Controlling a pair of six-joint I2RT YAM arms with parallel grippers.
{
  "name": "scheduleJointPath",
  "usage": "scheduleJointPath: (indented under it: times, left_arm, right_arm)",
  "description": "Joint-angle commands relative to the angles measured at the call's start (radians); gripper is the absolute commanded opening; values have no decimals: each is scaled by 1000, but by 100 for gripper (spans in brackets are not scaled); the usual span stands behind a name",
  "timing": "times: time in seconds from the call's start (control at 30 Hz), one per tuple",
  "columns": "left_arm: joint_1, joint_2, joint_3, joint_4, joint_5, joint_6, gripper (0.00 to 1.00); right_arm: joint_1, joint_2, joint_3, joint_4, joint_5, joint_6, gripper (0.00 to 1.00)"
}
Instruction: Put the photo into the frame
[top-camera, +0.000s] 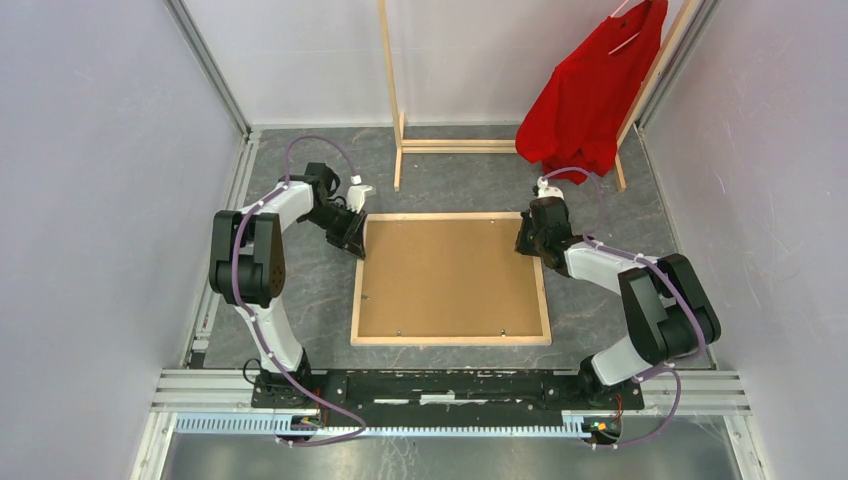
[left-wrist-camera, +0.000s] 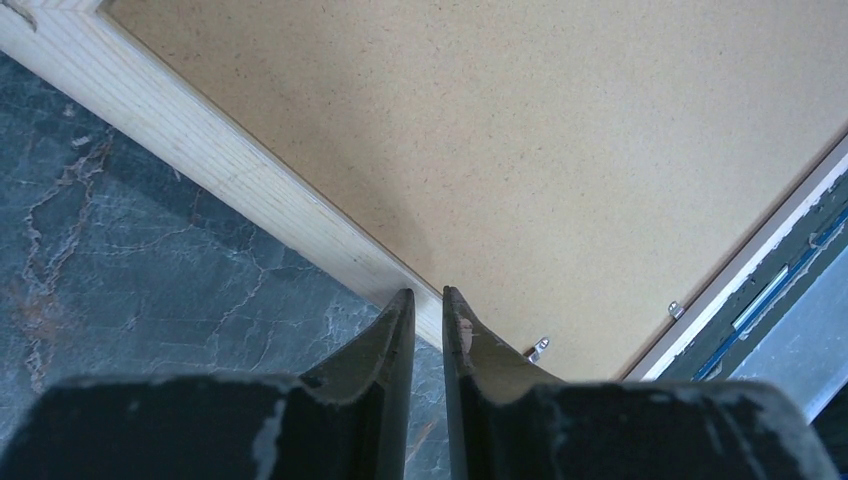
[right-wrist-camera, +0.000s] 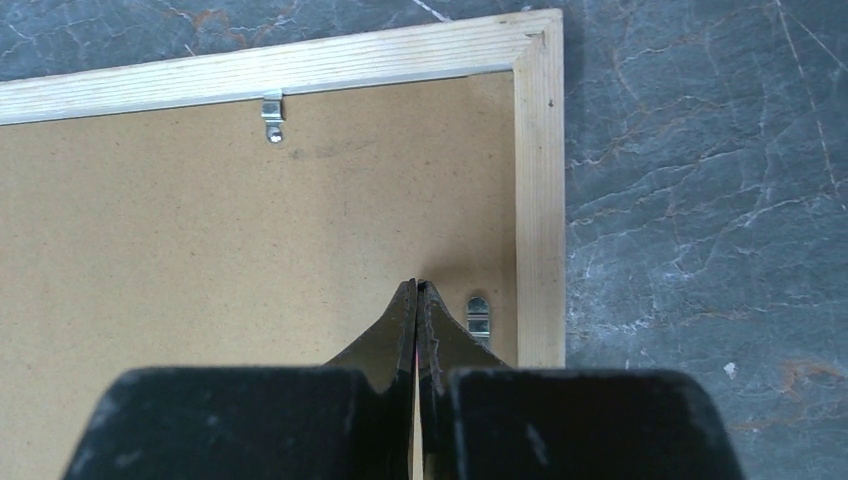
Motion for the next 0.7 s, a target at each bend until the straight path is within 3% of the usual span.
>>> scheduleJointPath:
  times: [0.0, 0.67]
  left_arm:
    - [-4, 7, -41, 64, -77, -14, 24]
    - [-4, -1, -60, 70, -87, 2, 23]
  right_arm:
    - [0, -9, 23, -8, 59, -11, 0]
    - [-9, -85, -60, -40, 97, -24, 0]
